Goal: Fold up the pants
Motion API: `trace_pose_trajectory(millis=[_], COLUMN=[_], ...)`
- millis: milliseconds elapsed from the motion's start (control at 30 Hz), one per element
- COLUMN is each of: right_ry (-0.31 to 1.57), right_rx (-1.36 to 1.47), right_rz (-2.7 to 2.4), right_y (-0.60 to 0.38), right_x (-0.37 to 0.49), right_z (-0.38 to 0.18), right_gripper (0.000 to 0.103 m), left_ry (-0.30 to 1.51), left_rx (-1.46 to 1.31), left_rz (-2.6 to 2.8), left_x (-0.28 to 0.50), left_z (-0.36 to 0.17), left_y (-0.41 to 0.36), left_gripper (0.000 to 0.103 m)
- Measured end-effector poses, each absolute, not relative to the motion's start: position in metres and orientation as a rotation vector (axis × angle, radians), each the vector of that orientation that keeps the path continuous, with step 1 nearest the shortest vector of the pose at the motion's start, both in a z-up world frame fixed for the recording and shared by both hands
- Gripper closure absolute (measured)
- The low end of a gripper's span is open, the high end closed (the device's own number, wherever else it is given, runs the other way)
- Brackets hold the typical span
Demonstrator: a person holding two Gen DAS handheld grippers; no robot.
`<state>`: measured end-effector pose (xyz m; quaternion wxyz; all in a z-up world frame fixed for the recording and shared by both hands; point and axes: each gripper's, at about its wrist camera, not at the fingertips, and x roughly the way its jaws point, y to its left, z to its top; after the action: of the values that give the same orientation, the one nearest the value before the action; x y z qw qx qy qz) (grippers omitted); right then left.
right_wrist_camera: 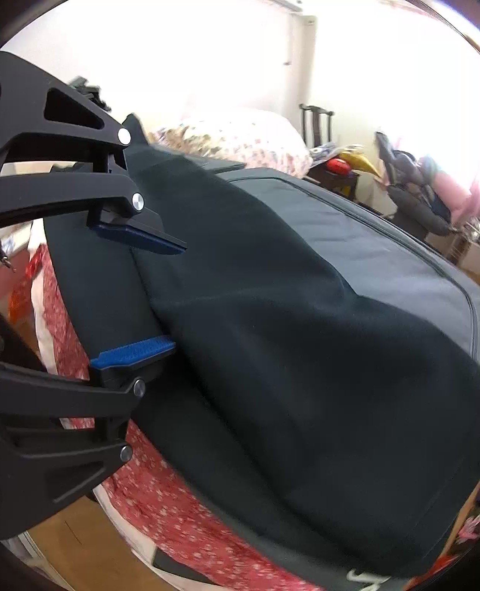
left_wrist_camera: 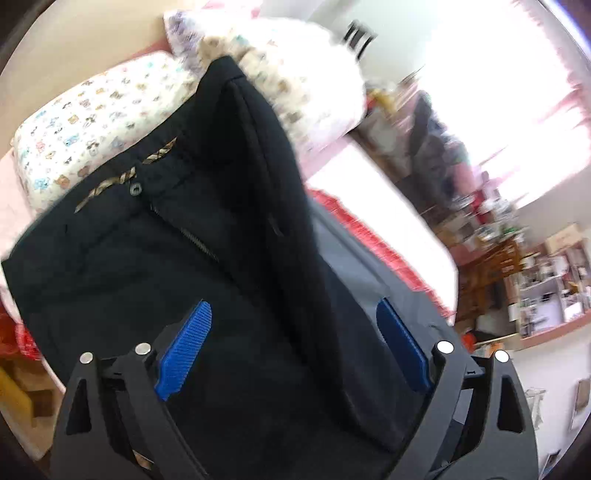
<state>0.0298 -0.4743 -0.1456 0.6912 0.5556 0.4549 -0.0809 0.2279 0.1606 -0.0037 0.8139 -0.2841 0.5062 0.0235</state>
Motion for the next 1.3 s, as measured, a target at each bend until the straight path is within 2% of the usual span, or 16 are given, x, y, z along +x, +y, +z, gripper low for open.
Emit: trace_pose_trajectory(millis=[100,200,233,300,367,400,533,767,967,1033,1133,1167,1300], right_ry=[0.992,0.970,0.963,0.927,0.909,0.901,0.844,0.739,0.756,0.750,0.742,0.754,0.833], right_rx=[1.300,1.366,1.382,1.441,1.468,1.472,1.511,1.574,1.553,1.543,1.488,1.475,1.553], right_rz=[-0.208,-0.246,-0.253,-0.268,-0.280,-0.286,-0.318,-0.368,-0.400,-0.409,-0.422,-0.427,-0.401], right_y=[-0.480,-0.487,-0.488,-0.493,-0.498,-0.499,-0.510,-0.533,-0.548,-0.550,-0.554,-0.556,-0.556], right_x=[0.019,0.003,0.001,-0.008,-0.013,-0.018,-0.031,-0.038,-0.027,-0.025,-0.021,-0.020,-0.023], right_z=[-0.149,-0.156,-0.157,-0.161,-0.162,-0.162,-0.161,-0.168,-0.178,-0.180,-0.180,-0.179,-0.183], right_gripper=[0.055,0.055,0.055,0.055,0.055,0.055,0.055,0.055,0.056,0.061,0.086,0.089,0.089], left_ry=[1.134,1.152,1.157,1.177,1.188,1.183,1.123,1.077,1.070,1.067,1.058,1.056,1.054], left_rx=[-0.627,-0.638,-0.638,-0.633,-0.694,-0.728,-0.667,-0.677,-0.690,-0.697,-0.706,-0.708,-0.714], left_rz=[0.120,0.151,0.160,0.187,0.188,0.189,0.183,0.153,0.153,0.155,0.155,0.154,0.151], left_x=[0.265,0.290,0.297,0.312,0.320,0.320,0.310,0.293,0.286,0.285,0.282,0.281,0.277], left_z=[-0.010,-0.014,-0.016,-0.024,-0.035,-0.036,-0.022,-0.009,-0.009,-0.010,-0.010,-0.010,-0.009], left_y=[0.174,0.181,0.182,0.185,0.184,0.186,0.175,0.177,0.182,0.184,0.185,0.186,0.189], left_gripper=[0.014,0.021,0.027,0.047,0.086,0.089,0.093,0.093,0.093,0.093,0.093,0.093,0.093])
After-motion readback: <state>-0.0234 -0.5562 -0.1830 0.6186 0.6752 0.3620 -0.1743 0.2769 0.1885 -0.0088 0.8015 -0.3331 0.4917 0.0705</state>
